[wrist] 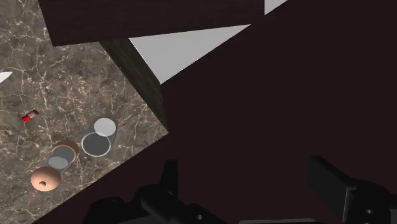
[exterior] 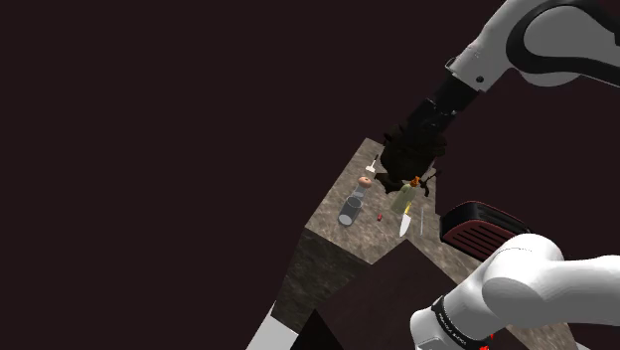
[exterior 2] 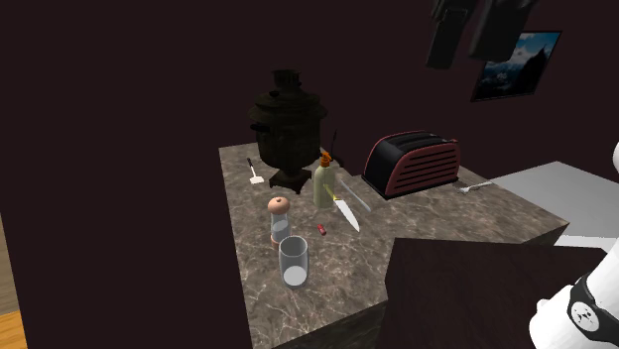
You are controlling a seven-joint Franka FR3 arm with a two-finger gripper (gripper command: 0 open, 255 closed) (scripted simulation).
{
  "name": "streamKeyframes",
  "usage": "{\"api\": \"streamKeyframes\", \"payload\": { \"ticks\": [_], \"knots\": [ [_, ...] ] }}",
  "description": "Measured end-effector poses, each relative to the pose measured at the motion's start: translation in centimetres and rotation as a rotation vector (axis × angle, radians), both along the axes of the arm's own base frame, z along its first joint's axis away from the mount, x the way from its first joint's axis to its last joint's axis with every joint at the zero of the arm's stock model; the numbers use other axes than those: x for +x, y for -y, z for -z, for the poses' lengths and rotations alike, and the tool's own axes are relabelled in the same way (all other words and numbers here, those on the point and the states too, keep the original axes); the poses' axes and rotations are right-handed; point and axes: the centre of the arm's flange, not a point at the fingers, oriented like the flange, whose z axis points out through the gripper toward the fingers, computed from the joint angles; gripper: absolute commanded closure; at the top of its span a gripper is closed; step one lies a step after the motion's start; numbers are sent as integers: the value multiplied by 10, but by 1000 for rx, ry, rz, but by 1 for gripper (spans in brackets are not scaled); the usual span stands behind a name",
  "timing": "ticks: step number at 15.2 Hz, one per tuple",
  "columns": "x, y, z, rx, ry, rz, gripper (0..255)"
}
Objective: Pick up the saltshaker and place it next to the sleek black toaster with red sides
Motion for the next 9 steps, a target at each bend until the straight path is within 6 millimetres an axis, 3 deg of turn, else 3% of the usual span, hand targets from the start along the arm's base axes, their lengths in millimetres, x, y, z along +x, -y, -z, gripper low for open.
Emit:
{"api": "streamKeyframes", "payload": {
  "ticks": [3, 9],
  "knots": [
    [8, 10, 11, 0, -4, 1, 0],
    [39, 59, 62, 1, -23, 7, 0]
  ]
}}
